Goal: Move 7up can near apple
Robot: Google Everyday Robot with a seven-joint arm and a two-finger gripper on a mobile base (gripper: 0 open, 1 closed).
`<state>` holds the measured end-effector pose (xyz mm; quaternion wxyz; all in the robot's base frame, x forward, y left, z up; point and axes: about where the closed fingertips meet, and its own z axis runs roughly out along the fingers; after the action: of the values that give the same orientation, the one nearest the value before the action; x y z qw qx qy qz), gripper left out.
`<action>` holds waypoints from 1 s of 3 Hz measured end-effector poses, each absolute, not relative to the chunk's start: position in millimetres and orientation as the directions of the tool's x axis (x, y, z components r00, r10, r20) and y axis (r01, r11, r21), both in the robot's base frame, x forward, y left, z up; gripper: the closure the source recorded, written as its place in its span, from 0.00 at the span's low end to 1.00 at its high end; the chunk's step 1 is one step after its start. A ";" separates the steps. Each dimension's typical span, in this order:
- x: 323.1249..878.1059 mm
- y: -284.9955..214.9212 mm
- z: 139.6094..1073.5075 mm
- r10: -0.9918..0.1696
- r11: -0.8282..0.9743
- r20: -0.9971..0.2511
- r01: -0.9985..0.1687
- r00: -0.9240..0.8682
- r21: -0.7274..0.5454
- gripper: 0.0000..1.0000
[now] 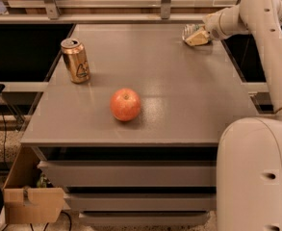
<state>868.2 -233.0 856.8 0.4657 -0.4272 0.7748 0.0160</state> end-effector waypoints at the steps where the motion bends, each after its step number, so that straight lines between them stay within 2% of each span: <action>1: 868.2 -233.0 860.0 -0.647 0.635 -0.735 -0.677 -0.201 -0.373 0.87; 2: 868.1 -233.0 861.8 -0.647 0.635 -0.736 -0.677 -0.201 -0.373 1.00; 3: 868.1 -233.0 862.2 -0.647 0.635 -0.736 -0.677 -0.201 -0.373 1.00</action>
Offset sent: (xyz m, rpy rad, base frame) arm 0.0030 -0.0166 0.0113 0.0638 0.0079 -0.0242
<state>868.1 -233.0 862.2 0.4658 -0.4270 0.7749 0.0162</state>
